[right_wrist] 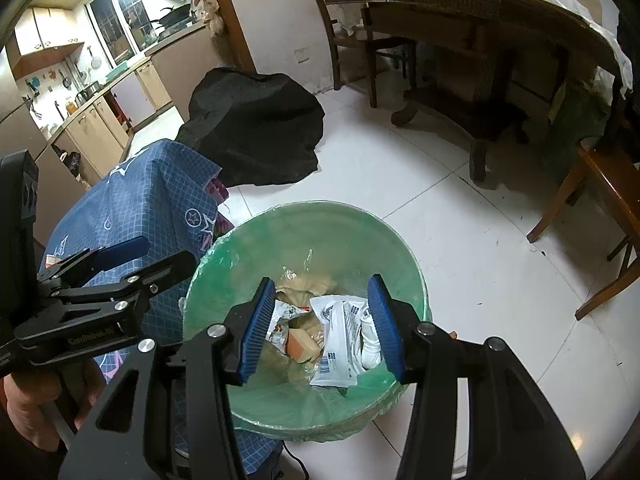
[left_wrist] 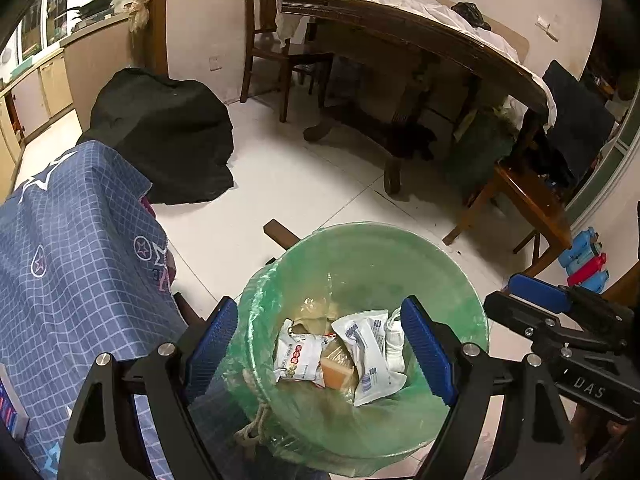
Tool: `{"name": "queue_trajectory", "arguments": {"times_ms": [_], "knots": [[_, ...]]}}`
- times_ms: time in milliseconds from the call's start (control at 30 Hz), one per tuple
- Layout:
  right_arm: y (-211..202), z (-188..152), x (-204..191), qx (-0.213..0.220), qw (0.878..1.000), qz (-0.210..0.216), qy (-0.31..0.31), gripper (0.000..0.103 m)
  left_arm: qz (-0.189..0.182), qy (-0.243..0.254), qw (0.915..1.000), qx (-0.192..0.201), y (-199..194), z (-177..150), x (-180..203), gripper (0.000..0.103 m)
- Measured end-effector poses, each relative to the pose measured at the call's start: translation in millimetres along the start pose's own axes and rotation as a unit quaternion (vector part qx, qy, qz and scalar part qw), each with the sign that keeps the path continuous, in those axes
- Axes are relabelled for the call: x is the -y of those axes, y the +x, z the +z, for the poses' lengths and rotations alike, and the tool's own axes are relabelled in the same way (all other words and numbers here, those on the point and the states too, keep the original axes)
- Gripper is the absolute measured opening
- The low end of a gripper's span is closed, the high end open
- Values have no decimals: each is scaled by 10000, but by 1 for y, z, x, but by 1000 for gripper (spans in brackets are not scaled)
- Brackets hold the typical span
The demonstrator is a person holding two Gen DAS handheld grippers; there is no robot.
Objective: Collect trash
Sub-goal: 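Grasp the beige sock with the left tool while the right tool grasps the grain bag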
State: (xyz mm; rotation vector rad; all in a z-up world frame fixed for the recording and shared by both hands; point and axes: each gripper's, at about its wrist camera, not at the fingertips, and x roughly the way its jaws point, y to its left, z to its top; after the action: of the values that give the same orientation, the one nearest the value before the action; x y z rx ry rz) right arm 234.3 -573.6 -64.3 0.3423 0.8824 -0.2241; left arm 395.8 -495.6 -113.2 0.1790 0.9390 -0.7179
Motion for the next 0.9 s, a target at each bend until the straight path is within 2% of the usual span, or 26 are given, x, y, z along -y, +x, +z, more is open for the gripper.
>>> {"name": "queue_trajectory", "arguments": {"times_ms": [100,167,200,300,367,433,533,600,667,767,867,900], "knots": [[-18,-8,-5,374,9993,-1,-67,48,92,59,9999,93,-13,-6,-6,83],[-43,-21,-10,961,9953,-2,-110,54,120,89,9995,263,-31,-15,-14,83],[-53,-28,-12,1195,9928,-13,-111,61,106,105,9992,358,-40,-20,-17,83],[-89,-66,-30,2040,9787,35,-229,78,206,307,9941,1024,-98,-54,-42,83],[-101,-92,-45,2307,9722,151,-365,87,392,355,9897,1333,-130,-79,-68,83],[-103,-116,-60,2345,9703,280,-524,90,638,125,9862,1524,-164,-109,-111,83],[-93,-141,-80,2131,9732,519,-684,90,1117,-608,9792,1579,-214,-159,-192,83],[-86,-150,-88,1967,9758,695,-660,90,1509,-1040,9696,1623,-245,-190,-238,83],[-76,-155,-101,1786,9778,840,-701,90,1854,-1599,9546,1697,-282,-228,-289,83],[-64,-157,-131,1522,9787,1057,-887,90,2414,-2068,9335,1658,-314,-271,-343,86],[-62,-168,-176,1373,9729,1238,-1390,90,2442,-2486,9245,1544,-324,-301,-381,86],[-62,-169,-186,1337,9708,1299,-1512,90,2447,-2506,9243,1515,-323,-306,-386,87]]}}
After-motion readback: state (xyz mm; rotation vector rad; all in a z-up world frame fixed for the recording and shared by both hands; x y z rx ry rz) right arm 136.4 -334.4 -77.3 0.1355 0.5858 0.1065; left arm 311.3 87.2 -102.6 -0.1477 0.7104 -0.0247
